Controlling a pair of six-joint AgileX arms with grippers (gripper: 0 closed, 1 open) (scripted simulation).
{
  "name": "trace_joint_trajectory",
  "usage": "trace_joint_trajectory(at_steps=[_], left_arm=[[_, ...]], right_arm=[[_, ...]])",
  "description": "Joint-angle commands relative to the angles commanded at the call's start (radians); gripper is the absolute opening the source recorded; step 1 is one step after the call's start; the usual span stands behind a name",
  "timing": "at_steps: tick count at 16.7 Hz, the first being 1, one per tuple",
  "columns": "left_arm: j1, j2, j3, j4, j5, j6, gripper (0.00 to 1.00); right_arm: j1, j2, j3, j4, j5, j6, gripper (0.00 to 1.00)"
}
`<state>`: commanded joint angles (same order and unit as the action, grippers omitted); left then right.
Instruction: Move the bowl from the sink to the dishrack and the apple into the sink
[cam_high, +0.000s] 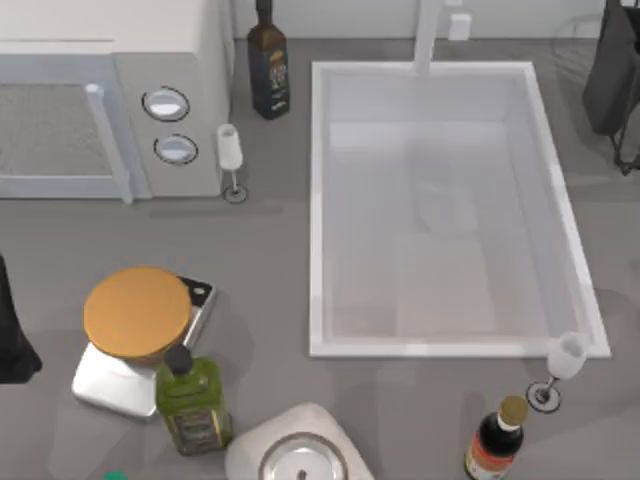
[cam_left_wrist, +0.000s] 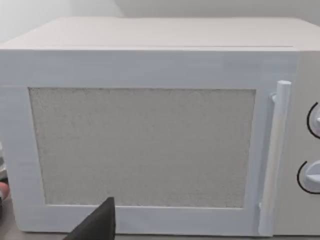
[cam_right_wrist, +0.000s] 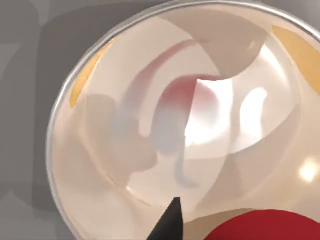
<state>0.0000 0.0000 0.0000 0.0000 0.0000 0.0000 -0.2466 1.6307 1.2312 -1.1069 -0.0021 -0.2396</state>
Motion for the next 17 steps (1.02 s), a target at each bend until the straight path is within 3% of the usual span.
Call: trace_joint_trajectory(at_steps=[6,17], left_arm=[[0.000,0.000,0.000,0.000,0.000,0.000,1.00],[0.000,0.000,0.000,0.000,0.000,0.000,1.00]], right_arm=[[0.137,0.016,-0.058,0.281,0.099,0.027,0.00],[0.592,0.017,-0.327,1.356,0.460,0.172,0.00]])
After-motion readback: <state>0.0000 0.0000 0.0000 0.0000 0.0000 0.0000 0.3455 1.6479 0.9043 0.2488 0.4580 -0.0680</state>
